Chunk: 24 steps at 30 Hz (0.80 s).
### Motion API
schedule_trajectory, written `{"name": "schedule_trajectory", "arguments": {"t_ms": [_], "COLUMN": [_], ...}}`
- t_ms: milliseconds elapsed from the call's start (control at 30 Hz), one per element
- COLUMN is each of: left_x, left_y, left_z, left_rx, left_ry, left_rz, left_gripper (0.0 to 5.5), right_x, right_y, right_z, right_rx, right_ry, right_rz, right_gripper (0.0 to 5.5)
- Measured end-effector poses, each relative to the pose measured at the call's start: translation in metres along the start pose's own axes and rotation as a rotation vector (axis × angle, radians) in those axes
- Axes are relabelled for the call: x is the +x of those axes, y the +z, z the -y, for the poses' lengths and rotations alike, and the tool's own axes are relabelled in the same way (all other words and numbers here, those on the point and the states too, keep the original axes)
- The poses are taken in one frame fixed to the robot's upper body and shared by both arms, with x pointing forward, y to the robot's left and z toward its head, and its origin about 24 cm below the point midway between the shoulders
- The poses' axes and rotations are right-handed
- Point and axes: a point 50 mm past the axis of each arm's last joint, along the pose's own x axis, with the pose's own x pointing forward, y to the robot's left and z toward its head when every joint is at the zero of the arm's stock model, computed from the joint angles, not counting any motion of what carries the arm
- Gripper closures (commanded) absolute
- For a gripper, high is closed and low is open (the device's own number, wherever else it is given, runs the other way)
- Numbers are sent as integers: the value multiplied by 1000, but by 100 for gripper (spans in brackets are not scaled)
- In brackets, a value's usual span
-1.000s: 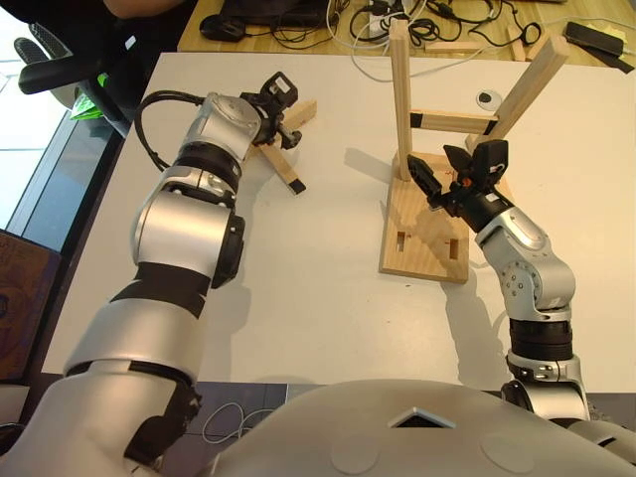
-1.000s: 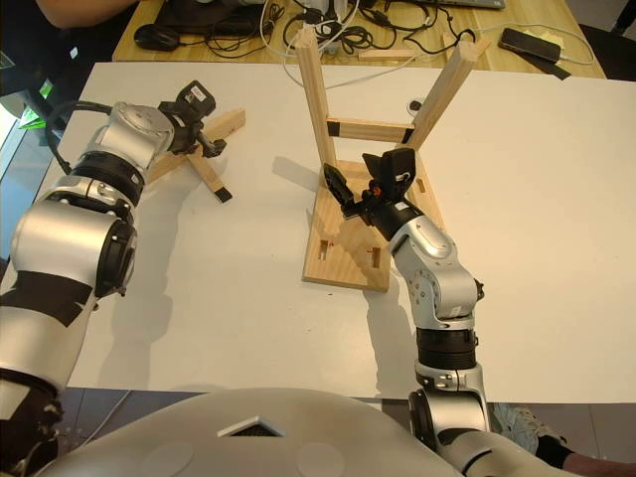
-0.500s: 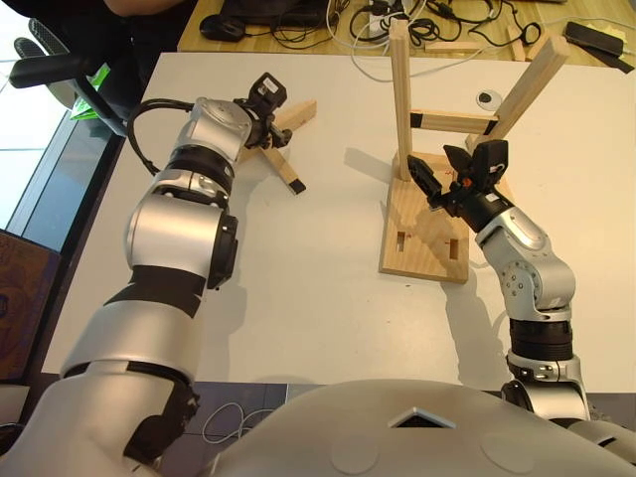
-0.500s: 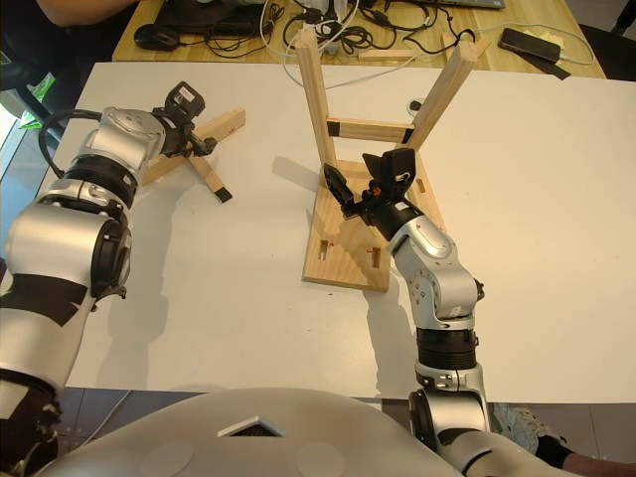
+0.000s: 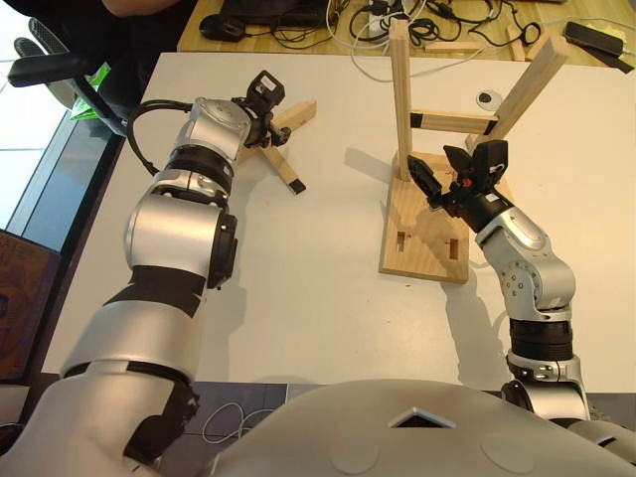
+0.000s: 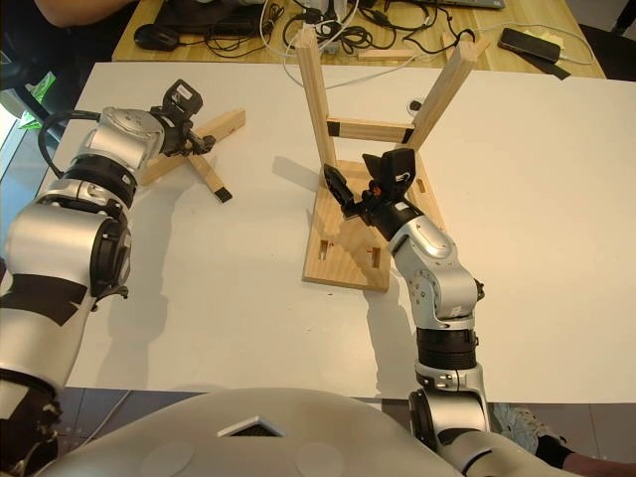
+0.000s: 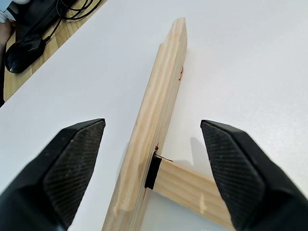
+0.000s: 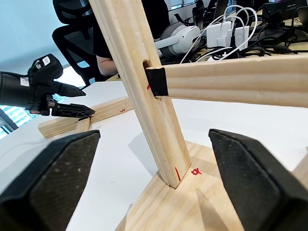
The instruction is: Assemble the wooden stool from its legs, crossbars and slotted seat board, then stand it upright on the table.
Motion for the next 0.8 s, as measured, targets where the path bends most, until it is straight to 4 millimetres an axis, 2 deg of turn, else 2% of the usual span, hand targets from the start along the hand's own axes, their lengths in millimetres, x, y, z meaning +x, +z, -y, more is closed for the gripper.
{"name": "schedule_trajectory", "arguments": {"t_ms": [800], "left_x": [0], "left_y": [0], "left_z": [0], "left_rx": [9], "left_ry": [-11], "left_rz": [-5], "left_gripper": [180], "right_x": [0], "right_y": [0], "right_z": [0], "right_rx": [0], "right_ry": [0], "right_rz": [0], "right_gripper": [132]}}
